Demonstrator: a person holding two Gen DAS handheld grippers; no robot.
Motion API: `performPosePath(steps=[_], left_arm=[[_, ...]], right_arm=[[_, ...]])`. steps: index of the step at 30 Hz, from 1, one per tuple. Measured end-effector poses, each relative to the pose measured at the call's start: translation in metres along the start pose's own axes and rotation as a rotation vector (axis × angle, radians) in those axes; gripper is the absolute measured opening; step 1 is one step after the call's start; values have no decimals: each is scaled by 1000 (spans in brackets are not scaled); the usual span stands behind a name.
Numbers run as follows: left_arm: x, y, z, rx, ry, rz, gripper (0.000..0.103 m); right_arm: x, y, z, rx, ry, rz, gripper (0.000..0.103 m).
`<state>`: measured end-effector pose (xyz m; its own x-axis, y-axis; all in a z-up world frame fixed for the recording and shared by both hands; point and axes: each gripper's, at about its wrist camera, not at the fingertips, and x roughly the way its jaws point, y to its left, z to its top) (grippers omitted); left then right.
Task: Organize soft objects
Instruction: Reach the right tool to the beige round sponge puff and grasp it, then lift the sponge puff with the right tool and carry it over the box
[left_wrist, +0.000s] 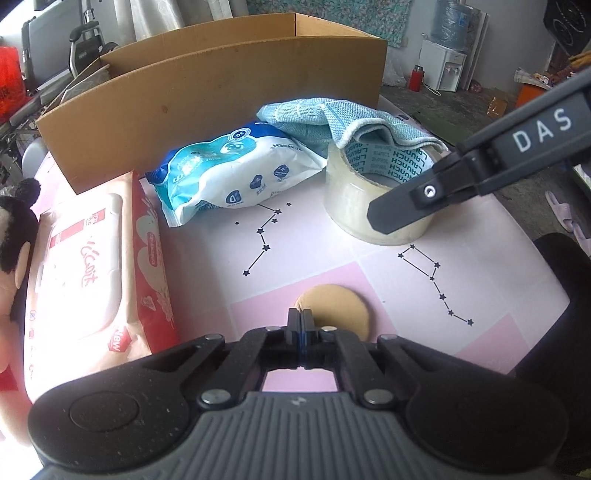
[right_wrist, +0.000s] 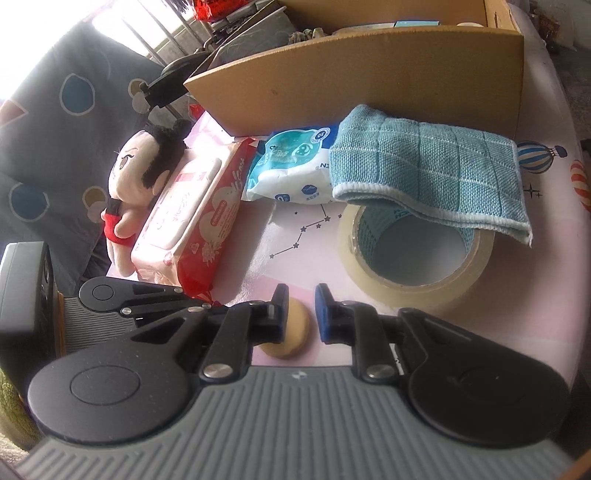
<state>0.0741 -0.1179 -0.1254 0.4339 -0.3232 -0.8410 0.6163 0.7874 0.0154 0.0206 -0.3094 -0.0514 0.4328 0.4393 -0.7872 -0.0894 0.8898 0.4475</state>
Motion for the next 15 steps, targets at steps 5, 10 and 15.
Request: performPosePath(steps=[5,10,15], left_arm=[[-8,6,-1,-62,-2,-26,0],[-22,12,0,-92,-22,-49,0],[-10,13,4,-119,26,-78,35]], right_arm=[[-16,1,3,-6,-45,-13,16],[-28,3,2,-23,-77,-33,17],[-32,5,-1,-40,-90,-42,23]])
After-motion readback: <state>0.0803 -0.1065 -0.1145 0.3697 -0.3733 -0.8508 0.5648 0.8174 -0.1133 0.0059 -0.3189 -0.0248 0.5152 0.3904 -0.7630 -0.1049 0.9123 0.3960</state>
